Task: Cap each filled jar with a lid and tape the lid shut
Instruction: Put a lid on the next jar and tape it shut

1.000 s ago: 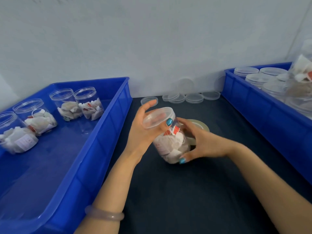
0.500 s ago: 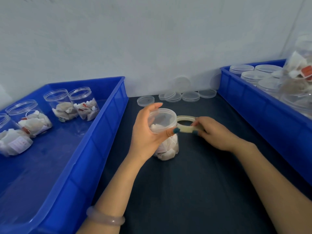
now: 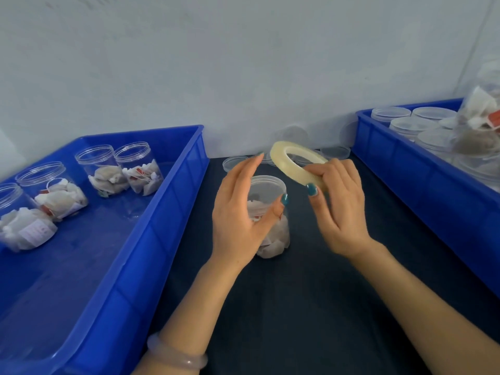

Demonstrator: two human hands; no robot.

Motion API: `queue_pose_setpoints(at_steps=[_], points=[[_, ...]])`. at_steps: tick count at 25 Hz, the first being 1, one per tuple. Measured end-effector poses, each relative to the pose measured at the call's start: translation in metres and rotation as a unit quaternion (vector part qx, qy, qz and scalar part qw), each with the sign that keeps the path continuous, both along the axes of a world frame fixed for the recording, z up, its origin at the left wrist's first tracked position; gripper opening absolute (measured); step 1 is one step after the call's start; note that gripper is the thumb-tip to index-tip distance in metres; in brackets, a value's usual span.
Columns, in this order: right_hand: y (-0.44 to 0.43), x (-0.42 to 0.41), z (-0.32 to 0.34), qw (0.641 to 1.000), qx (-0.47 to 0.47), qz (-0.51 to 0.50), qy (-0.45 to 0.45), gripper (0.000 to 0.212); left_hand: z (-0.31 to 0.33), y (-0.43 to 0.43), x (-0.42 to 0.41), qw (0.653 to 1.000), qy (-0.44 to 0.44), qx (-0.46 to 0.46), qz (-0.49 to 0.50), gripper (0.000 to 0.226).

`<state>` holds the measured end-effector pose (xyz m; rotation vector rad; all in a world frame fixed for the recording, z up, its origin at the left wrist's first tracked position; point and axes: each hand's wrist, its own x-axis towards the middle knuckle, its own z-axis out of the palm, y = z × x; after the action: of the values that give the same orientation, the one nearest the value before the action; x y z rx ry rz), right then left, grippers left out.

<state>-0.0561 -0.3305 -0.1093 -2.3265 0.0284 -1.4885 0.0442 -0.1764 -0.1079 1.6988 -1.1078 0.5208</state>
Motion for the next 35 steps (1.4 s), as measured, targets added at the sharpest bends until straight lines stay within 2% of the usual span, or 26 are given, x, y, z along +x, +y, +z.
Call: queue_pose_setpoints(at_steps=[2,8,16,19,22,26,30,33,35], points=[[0.007,0.002,-0.001,0.999,-0.033,-0.008,-0.016,0.036,0.0,-0.002,-0.001,0.999,-0.033,-0.011,0.008,0.06],[0.015,0.004,-0.002,1.0,-0.008,0.005,-0.01,0.039,-0.006,-0.004,-0.007,0.983,-0.16,-0.026,0.087,0.046],[0.021,0.005,-0.002,1.0,0.016,0.006,-0.017,0.036,-0.003,-0.001,-0.009,0.963,-0.232,-0.072,0.119,0.027],[0.021,0.005,-0.003,1.0,0.006,0.005,-0.013,0.034,-0.003,0.0,-0.009,0.973,-0.178,-0.122,0.081,0.018],[0.023,0.005,-0.005,1.0,-0.029,-0.002,0.001,0.03,0.003,0.003,-0.009,0.983,-0.051,-0.178,0.019,0.01],[0.023,0.004,-0.005,0.998,-0.068,-0.016,0.0,0.026,0.011,0.003,-0.011,0.984,0.046,-0.172,-0.004,0.009],[0.02,0.004,-0.002,0.992,-0.094,-0.079,-0.002,0.027,0.01,0.002,-0.015,0.99,0.046,-0.131,0.002,0.013],[0.004,0.001,0.003,0.991,-0.02,-0.135,-0.001,0.029,0.009,-0.001,-0.027,0.994,0.005,-0.113,-0.011,0.014],[-0.007,-0.003,0.004,0.99,-0.001,-0.142,-0.001,0.027,0.01,-0.001,-0.029,0.991,0.021,-0.135,-0.011,0.01]])
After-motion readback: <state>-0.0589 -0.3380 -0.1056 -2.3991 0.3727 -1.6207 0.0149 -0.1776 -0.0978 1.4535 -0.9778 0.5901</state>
